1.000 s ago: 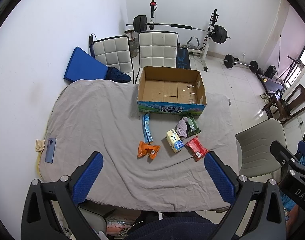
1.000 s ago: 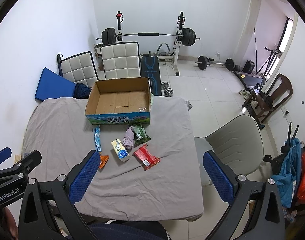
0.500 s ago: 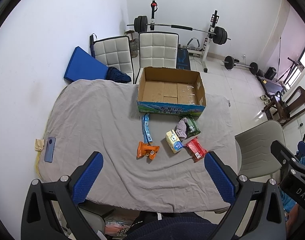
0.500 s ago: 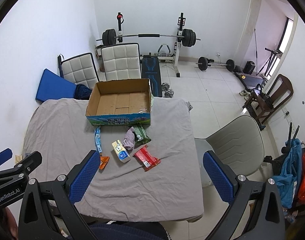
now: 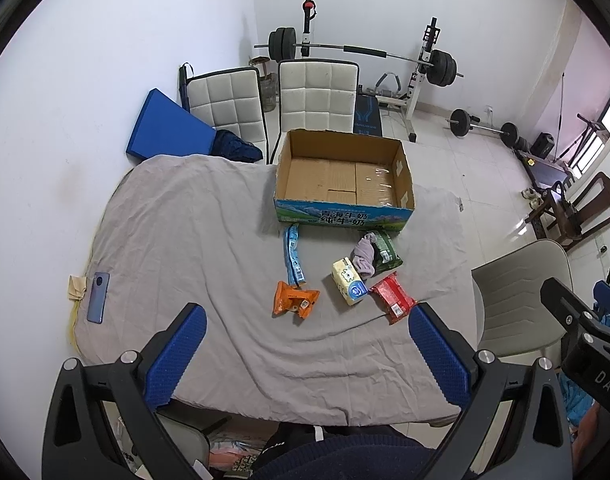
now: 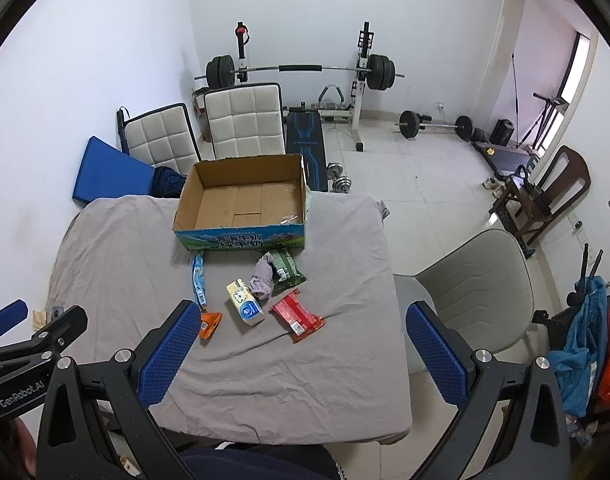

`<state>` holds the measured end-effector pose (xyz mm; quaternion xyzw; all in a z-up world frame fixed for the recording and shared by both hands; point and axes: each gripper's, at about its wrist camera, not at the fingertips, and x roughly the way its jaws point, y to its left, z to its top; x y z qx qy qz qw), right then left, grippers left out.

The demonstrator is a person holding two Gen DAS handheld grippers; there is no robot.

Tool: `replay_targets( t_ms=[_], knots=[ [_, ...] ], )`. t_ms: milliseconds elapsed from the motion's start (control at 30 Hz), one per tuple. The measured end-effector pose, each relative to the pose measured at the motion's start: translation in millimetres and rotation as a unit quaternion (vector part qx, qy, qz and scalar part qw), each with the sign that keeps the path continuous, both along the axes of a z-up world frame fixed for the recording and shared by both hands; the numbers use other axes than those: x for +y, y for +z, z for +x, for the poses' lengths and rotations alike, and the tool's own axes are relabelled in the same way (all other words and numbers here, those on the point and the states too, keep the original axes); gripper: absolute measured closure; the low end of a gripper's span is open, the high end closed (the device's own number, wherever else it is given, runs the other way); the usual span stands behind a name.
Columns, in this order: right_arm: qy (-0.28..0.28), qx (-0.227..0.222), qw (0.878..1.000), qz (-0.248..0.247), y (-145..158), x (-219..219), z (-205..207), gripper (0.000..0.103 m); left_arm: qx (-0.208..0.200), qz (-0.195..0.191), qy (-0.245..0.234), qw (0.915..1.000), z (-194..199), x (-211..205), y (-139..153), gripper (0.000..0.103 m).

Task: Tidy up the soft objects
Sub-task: 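Grasp the yellow tissue pack with left tool while right tool grasps red snack bag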

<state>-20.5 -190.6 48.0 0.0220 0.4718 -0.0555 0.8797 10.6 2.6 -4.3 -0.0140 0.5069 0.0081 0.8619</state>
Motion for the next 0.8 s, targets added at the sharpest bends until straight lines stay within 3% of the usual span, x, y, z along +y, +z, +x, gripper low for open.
replay_targets(
  t_ms=[133,333,533,800],
  knots=[
    [-0.006,0.017,1.000,0.006,-25.3,-9.3,20.0,0.000,0.004,-0.004,0.010,0.9999,17.5,2.1,-16.7,0.000],
    [-0.007,0.061,0.998,0.005,-88.3,-21.0,70.0,0.000,0.038,0.007,0.020,0.9991,63.9,2.8,-73.1,0.000],
    [0.010,0.139,0.990,0.010,-194.6,-28.9,129.1,0.000,0.108,0.008,0.021,0.9939,114.7,5.2,-157.3,0.000],
    [0.059,0.233,0.969,0.052,-325.1,5.4,184.7,0.000,0.209,-0.004,0.091,0.9737,140.1,40.1,-265.9,0.000]
  ],
)
